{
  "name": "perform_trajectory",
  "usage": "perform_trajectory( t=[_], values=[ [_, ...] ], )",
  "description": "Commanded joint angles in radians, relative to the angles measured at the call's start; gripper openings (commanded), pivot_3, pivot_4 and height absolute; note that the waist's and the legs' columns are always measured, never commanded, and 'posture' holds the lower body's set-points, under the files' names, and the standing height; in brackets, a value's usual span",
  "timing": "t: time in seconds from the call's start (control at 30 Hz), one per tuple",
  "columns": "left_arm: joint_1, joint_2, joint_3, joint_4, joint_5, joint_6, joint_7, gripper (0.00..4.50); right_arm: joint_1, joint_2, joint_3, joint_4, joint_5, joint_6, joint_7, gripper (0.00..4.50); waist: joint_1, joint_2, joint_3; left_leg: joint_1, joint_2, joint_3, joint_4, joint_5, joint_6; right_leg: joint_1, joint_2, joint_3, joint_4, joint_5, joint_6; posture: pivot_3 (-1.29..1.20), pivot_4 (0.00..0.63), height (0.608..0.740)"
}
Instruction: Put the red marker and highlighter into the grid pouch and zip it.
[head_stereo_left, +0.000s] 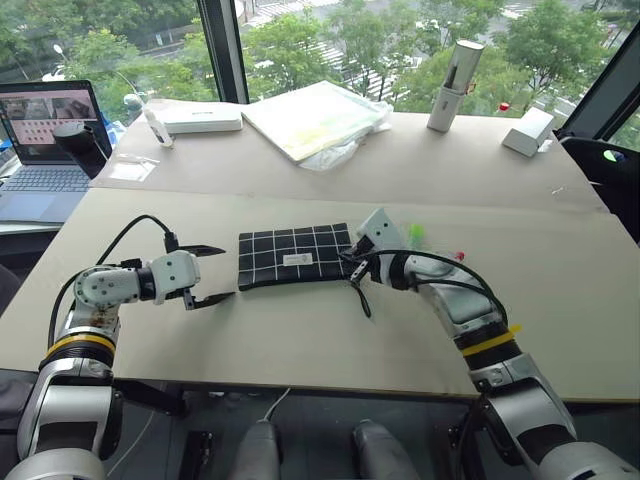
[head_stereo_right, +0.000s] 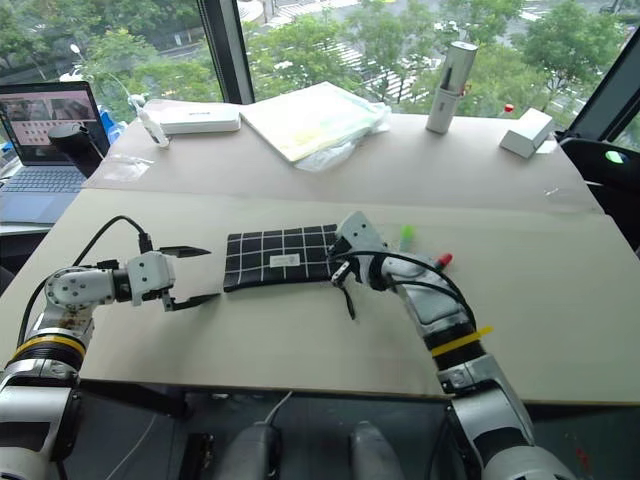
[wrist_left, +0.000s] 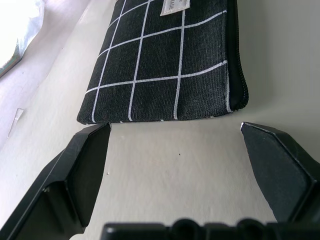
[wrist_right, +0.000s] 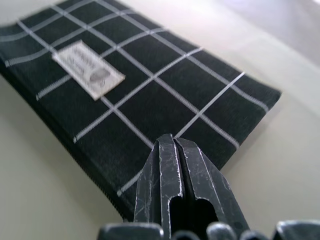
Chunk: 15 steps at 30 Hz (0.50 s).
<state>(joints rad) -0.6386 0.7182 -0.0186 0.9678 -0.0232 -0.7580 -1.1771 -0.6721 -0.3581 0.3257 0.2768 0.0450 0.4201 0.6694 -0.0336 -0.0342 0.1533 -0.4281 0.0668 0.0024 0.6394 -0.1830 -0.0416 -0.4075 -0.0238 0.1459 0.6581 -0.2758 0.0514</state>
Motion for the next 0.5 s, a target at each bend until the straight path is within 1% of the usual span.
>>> perform_trajectory(
  t=[0.03,0.23,0.5],
  values=[
    [-0.015,-0.003,-0.001,0.002,-0.005,-0.015,0.008,4.5,-0.009,-0.05,0.08,0.03,-0.101,-0.076,0.055,0.02,0.0,0.0,0.0,0.0,0.0,0.0,0.0,0.0,0.0,0.0,0.0,0.0,0.0,0.0,0.0,0.0,0.15,0.738],
    [-0.046,-0.024,-0.024,0.039,0.027,-0.056,0.023,4.5,-0.045,-0.057,0.071,0.084,-0.146,-0.152,0.068,0.02,0.003,0.0,0.0,0.0,0.0,-0.001,0.001,0.0,0.0,0.001,0.0,-0.001,0.0,0.0,0.0,0.0,0.15,0.738],
    [-0.109,-0.079,-0.065,0.135,0.096,-0.164,0.092,4.5,-0.046,-0.041,0.046,0.091,-0.155,-0.164,0.079,0.02,0.009,0.0,0.0,0.0,0.0,-0.001,0.002,0.0,0.0,0.002,0.0,-0.001,0.0,0.0,0.0,0.0,0.15,0.738]
  ],
)
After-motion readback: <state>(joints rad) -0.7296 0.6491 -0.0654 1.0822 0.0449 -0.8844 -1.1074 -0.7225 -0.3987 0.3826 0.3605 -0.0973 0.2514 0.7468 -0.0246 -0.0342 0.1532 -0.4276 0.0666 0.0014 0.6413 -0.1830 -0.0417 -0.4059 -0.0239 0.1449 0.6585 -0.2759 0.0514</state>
